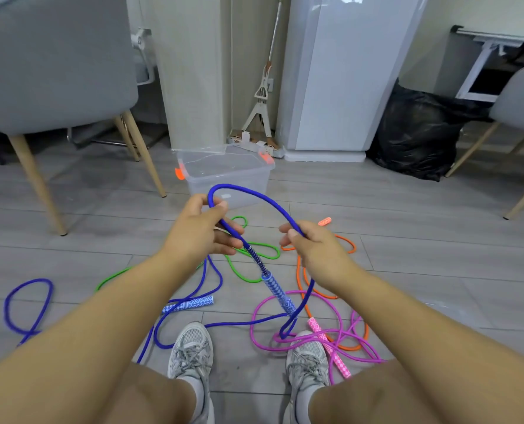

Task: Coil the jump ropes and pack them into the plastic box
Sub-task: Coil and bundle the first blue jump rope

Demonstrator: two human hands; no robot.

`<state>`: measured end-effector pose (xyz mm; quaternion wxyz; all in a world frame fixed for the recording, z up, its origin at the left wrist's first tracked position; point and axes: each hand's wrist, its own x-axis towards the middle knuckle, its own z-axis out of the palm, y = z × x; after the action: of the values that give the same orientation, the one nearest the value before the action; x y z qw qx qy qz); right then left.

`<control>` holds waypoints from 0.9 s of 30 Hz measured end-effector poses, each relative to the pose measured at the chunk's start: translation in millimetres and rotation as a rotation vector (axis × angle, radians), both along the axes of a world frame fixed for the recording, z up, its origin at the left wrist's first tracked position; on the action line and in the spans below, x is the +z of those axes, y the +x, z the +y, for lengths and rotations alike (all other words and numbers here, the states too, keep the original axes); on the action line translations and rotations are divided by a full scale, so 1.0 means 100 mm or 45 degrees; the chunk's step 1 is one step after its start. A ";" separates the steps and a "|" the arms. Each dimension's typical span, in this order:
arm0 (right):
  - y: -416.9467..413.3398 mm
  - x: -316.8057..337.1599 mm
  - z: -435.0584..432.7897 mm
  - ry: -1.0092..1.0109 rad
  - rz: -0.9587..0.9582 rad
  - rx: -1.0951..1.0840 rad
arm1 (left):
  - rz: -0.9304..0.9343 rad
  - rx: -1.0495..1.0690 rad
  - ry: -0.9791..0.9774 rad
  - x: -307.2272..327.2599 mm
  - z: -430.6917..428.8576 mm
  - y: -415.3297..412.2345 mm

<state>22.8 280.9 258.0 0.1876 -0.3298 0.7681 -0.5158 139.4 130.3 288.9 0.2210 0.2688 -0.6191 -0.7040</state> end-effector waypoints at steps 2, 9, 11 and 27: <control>0.09 0.00 -0.08 0.012 -0.022 0.072 | -0.019 -0.057 0.031 0.04 0.03 0.00; 0.24 0.05 -0.15 0.135 -0.041 0.358 | -0.109 -0.060 -0.108 0.04 -0.03 0.01; 0.23 0.04 -0.12 0.210 0.078 0.377 | -0.094 0.055 -0.057 0.02 -0.14 0.02; 0.25 0.00 -0.16 0.116 -0.115 0.333 | 0.206 -0.103 0.406 0.05 0.17 -0.12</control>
<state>47.6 264.4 257.7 0.3024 -0.3946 0.7319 -0.4661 127.8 147.0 294.2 0.1961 0.2178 -0.4903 -0.8208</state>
